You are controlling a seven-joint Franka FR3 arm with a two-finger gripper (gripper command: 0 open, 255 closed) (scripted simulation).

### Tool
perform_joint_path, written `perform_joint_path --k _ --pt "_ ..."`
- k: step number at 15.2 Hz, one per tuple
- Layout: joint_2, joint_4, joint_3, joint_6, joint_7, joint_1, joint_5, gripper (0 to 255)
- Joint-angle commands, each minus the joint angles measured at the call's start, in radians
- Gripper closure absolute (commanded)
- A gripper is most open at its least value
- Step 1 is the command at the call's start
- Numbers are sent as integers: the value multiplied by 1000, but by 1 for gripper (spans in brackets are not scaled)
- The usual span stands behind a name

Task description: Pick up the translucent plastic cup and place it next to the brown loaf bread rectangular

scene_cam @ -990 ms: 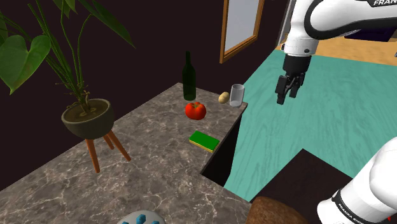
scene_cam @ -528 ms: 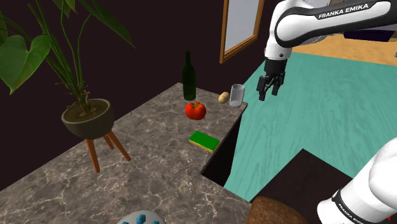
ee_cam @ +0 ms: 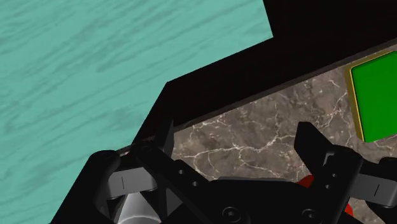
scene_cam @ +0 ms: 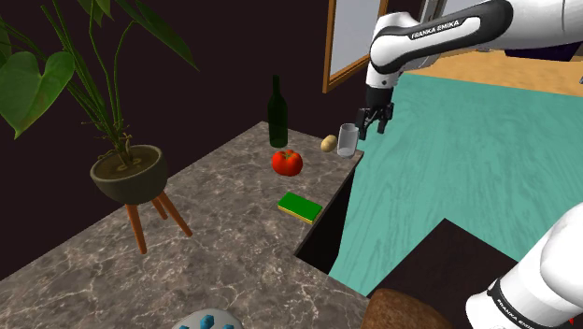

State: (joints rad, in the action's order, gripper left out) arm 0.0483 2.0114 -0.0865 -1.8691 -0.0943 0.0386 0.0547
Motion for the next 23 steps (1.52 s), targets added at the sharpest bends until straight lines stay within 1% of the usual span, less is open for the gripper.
perform_joint_path --k 1,8,14,21,23 --pt "-71 -55 -5 -21 -4 5 4 0" --pt "-341 -339 -20 -22 -21 30 25 0" --pt "-591 -658 -25 34 -25 62 46 0" --pt "-605 -586 -22 -52 -29 59 49 0" --pt "-606 -581 -22 -59 -29 59 49 0"
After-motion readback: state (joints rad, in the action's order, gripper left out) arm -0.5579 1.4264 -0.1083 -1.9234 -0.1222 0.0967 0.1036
